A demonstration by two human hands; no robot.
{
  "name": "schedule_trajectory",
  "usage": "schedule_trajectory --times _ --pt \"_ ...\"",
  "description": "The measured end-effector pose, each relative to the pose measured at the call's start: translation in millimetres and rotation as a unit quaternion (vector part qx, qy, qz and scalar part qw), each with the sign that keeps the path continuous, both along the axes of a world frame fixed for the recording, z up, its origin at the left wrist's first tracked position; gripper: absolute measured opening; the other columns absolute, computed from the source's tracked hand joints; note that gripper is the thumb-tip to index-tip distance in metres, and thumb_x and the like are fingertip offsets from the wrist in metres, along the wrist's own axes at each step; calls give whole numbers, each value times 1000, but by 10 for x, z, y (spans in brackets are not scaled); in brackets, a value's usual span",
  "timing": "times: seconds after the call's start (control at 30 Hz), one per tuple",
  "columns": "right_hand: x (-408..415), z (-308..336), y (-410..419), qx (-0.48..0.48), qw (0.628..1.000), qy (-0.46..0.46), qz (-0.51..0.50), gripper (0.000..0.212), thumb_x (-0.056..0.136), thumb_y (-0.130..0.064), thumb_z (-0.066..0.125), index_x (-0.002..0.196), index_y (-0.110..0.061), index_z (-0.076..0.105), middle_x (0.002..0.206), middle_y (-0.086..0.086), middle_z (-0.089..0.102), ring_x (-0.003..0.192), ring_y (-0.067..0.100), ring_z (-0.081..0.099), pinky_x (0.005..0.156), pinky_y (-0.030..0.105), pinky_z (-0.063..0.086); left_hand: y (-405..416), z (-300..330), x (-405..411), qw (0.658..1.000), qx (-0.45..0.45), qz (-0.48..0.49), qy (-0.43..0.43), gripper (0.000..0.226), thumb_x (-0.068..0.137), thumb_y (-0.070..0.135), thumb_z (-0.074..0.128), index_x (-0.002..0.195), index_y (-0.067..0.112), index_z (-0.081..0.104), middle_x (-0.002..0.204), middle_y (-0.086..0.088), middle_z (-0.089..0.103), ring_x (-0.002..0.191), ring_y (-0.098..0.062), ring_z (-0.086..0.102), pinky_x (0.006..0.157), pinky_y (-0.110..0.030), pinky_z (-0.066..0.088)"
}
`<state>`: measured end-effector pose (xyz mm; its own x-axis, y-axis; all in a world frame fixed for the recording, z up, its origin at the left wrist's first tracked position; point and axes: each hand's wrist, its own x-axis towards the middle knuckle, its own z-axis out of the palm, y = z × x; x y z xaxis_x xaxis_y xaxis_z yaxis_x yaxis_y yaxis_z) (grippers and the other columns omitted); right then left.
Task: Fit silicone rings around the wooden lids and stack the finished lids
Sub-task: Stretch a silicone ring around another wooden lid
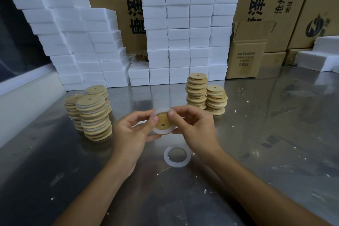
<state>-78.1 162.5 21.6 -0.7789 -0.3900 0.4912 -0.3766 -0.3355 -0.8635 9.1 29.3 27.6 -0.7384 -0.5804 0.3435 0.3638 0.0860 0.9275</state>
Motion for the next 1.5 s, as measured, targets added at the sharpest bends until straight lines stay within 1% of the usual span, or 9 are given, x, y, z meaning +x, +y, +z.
schedule_trajectory --times 0.1,0.23,0.5,0.57,0.77,0.93,1.07,1.23,1.5 --pt "-5 -7 -3 -5 1000 -13 7 6 88 -6 72 94 -6 73 82 3 76 75 14 74 59 23 56 -32 -8 -5 999 41 -8 -5 8 72 15 75 79 13 76 90 -12 75 87 -30 73 68 -44 60" --pt "-3 -18 -11 14 999 -22 20 4 87 -1 72 89 -5 72 77 1 75 73 12 73 61 22 57 -57 -34 -18 998 60 2 -29 4 77 16 73 78 13 74 94 -14 73 92 -30 72 72 -49 60" --pt "-4 -5 -3 53 998 -34 20 7 88 -2 70 85 -9 72 77 2 74 71 11 72 62 22 57 -51 -48 -28 997 45 39 -58 9 82 13 71 75 18 73 90 -6 73 92 -28 71 70 -47 61" --pt "-4 0 -2 59 997 -36 16 7 88 -3 70 85 -9 72 78 3 75 72 12 73 62 23 57 -40 -46 -27 996 41 52 -57 7 82 12 71 76 16 73 89 -8 73 90 -28 71 69 -46 61" --pt "8 30 8 53 998 -44 7 3 88 -6 71 87 -7 73 78 1 76 74 15 74 63 25 59 2 -15 -13 995 28 80 -43 5 83 10 71 79 12 71 84 -8 74 81 -23 73 58 -33 59" --pt "17 46 18 46 998 -50 7 3 89 -5 70 88 -4 72 74 -1 75 70 11 73 61 23 58 32 -3 -16 995 23 87 -40 3 84 11 70 81 11 70 89 -12 73 83 -26 72 58 -35 59" --pt "17 58 22 46 998 -50 7 3 90 -6 69 88 -5 72 72 -4 75 70 10 72 60 21 56 45 9 -14 995 21 94 -32 6 85 10 71 79 12 70 84 -8 73 79 -23 73 55 -32 59" --pt "30 61 21 41 998 -52 10 6 91 -6 68 87 -7 72 72 -3 75 70 10 72 61 21 57 44 9 -15 995 11 96 -27 7 84 12 71 78 13 70 81 -5 73 79 -22 73 56 -34 59" --pt "42 68 34 31 998 -48 16 6 92 -6 67 90 -2 71 72 -2 74 69 9 72 59 19 55 54 27 -5 996 7 84 -15 9 84 11 70 76 14 69 81 -6 72 79 -24 73 57 -39 60"
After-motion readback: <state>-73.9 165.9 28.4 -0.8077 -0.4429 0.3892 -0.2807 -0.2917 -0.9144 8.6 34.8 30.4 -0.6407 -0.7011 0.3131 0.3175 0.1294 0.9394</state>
